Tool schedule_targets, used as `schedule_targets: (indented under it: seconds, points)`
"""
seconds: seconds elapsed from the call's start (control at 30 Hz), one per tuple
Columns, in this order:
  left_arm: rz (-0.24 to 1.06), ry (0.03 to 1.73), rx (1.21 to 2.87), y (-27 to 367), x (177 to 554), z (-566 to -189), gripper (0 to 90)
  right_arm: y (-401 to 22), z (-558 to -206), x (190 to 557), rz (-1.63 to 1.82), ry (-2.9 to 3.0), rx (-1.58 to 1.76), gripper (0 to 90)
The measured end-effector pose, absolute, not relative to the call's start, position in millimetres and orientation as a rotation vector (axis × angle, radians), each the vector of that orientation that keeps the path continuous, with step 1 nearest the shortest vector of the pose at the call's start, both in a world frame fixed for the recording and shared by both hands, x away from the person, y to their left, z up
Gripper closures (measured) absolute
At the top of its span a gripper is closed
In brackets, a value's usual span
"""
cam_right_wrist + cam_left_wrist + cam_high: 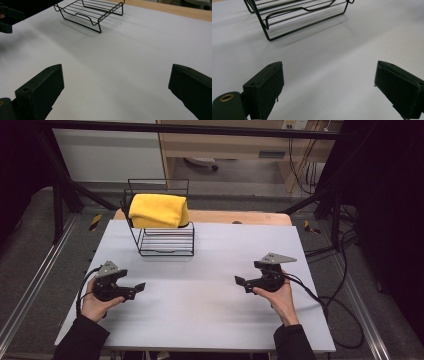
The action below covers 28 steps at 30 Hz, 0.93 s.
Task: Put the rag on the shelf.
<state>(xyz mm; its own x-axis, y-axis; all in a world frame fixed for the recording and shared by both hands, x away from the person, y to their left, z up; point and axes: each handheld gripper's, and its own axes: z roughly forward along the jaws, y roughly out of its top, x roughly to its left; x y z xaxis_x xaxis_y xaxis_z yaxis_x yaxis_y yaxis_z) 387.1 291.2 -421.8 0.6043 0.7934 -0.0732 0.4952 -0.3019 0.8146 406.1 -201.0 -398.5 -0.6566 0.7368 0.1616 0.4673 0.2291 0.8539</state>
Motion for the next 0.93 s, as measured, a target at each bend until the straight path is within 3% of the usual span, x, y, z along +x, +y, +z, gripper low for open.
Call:
schedule_targets:
  seconds: [0.5, 0.93]
  points:
    - [0.413, 0.993, 2.011, 295.3, 375.1, -438.1, 8.0, -259.2, -442.0, 374.2, 1.378, 2.234, 1.222, 0.6]
    - [0.405, 0.985, 2.025, 296.8, 373.1, -443.6, 7.9, -269.4, -448.3, 364.0, 1.38, 2.227, 1.233, 0.6]
